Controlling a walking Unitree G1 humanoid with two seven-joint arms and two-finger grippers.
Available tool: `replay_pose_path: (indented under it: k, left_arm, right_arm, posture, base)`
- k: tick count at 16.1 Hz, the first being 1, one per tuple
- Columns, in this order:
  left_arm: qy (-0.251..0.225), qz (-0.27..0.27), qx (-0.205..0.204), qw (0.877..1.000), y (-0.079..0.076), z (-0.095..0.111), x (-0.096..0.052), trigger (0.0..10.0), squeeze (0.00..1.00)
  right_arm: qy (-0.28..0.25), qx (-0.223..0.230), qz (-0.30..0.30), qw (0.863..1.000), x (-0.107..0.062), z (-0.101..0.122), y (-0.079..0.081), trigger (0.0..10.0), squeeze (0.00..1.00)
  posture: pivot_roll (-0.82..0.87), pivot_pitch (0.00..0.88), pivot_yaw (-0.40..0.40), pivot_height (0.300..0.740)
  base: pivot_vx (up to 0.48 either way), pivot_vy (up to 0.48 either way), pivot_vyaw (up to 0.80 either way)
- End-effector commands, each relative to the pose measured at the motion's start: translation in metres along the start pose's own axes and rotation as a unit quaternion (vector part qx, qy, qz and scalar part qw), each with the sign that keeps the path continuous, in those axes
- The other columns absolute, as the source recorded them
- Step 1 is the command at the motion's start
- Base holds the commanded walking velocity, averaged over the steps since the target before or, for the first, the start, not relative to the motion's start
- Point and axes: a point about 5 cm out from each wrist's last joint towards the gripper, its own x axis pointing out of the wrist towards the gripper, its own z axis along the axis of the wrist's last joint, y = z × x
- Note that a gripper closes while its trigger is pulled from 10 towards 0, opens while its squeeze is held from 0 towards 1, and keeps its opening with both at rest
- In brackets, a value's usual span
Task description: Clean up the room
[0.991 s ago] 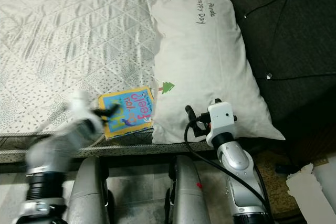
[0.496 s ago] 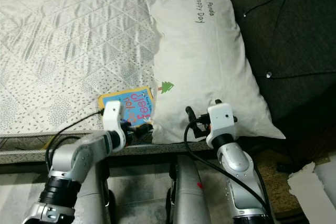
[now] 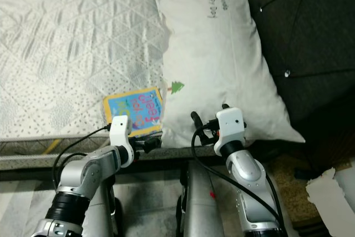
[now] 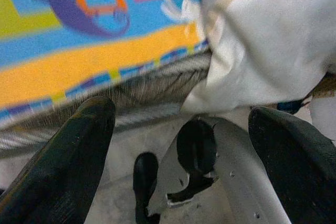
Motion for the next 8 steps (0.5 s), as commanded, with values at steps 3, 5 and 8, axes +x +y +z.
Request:
replay_pose_path:
  k: [3, 5, 8]
  left_arm:
    - [0.012, -0.002, 0.008, 1.000, -0.001, -0.001, 0.008, 10.0, 1.00]
    - [0.010, -0.002, 0.013, 1.000, -0.003, 0.001, 0.013, 10.0, 1.00]
    - [-0.006, 0.028, 0.006, 1.000, 0.009, 0.006, 0.011, 10.0, 1.00]
  right_arm:
    - [0.002, -0.011, -0.001, 1.000, -0.002, 0.001, -0.003, 10.0, 0.00]
    - [0.000, -0.015, -0.001, 1.000, -0.002, 0.002, -0.001, 10.0, 0.00]
    - [0.000, -0.014, -0.003, 1.000, -0.001, 0.001, -0.002, 10.0, 0.00]
  posture:
    - [-0.07, 0.173, -0.068, 0.551]
    - [-0.07, 0.170, -0.063, 0.551]
    - [-0.07, 0.170, -0.062, 0.551]
  base:
    - [0.000, 0.000, 0.00]
    - [0.000, 0.000, 0.00]
    - [0.000, 0.000, 0.00]
